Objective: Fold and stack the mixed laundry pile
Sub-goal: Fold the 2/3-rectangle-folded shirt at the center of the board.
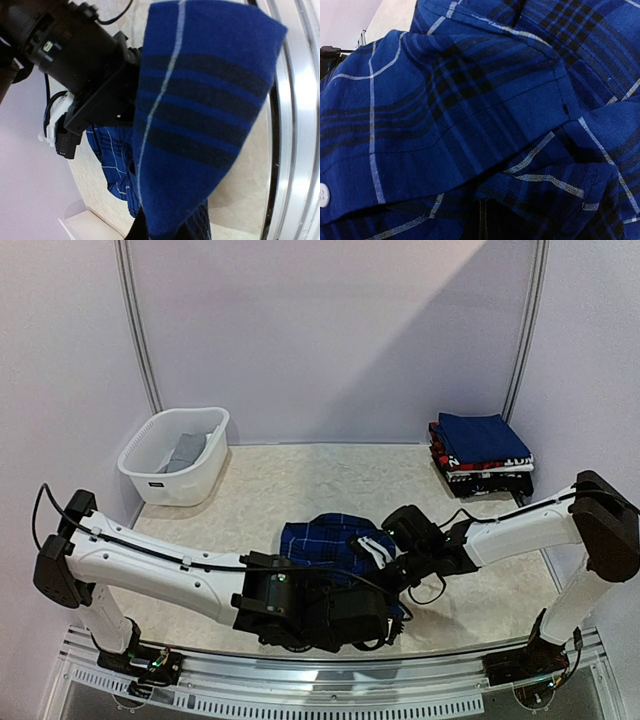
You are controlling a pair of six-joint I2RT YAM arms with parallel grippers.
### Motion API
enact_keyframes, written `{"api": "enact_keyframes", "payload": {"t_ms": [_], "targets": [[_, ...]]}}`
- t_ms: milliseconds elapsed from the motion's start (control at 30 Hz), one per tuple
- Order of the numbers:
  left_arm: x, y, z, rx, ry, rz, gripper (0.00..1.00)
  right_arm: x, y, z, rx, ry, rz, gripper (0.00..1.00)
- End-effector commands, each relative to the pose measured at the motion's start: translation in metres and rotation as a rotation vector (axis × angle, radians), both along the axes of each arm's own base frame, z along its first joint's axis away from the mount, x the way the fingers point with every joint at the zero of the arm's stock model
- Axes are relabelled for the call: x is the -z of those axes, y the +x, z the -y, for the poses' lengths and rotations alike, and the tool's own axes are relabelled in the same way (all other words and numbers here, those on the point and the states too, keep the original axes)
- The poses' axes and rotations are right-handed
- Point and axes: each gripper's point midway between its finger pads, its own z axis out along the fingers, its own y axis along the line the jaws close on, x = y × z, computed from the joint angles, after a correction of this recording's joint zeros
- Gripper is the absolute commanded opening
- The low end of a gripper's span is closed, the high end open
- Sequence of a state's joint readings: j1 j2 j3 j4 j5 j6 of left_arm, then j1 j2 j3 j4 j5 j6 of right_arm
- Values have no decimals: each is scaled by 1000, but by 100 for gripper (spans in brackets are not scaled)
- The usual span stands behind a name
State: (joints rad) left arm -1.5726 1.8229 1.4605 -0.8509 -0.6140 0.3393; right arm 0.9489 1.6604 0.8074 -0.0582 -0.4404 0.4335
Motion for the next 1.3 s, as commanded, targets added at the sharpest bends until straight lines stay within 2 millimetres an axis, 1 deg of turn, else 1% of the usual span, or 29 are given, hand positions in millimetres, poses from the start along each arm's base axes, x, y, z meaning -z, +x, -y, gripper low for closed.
{"api": "enact_keyframes", "payload": {"t_ms": [0,67,133,233,333,367,467,500,600,667,733,767,800,833,1067,1133,1267], "targets": [[-39,25,5,10,-79,1,0,9,-12,-3,-8,7,-33,0],[-44,36,6,11,-87,-5,0,11,-18,-4,-18,3,-42,0],[-45,48,6,10,-90,-14,0,9,-20,-3,-20,4,-39,0],[-42,62,9,23,-107,-40,0,0,-16,0,3,13,-8,0],[-44,76,12,26,-124,-67,0,-14,-18,-1,-2,51,3,0],[-44,80,13,27,-123,-72,0,-14,-15,1,11,35,10,0],[-47,91,13,31,-118,-75,0,-19,6,13,129,-40,82,0],[-47,94,14,34,-118,-78,0,-25,16,18,181,-59,119,0],[-46,101,14,47,-117,-102,0,-35,41,39,309,-131,196,3],[-46,104,14,51,-120,-121,0,-37,51,51,363,-156,210,4],[-45,107,12,45,-109,-130,0,-33,54,61,390,-183,217,4],[-45,108,9,38,-101,-129,0,-31,54,62,391,-187,216,4],[-44,109,7,31,-91,-125,0,-30,52,62,385,-183,213,4],[-46,110,4,24,-86,-120,0,-29,47,57,358,-159,189,4],[-66,101,-15,13,-123,-121,0,-33,18,17,146,18,88,3],[-70,97,-21,5,-126,-128,0,-33,8,7,92,40,63,3],[-79,88,-25,12,-124,-121,0,-31,-15,-12,-8,56,32,3]]}}
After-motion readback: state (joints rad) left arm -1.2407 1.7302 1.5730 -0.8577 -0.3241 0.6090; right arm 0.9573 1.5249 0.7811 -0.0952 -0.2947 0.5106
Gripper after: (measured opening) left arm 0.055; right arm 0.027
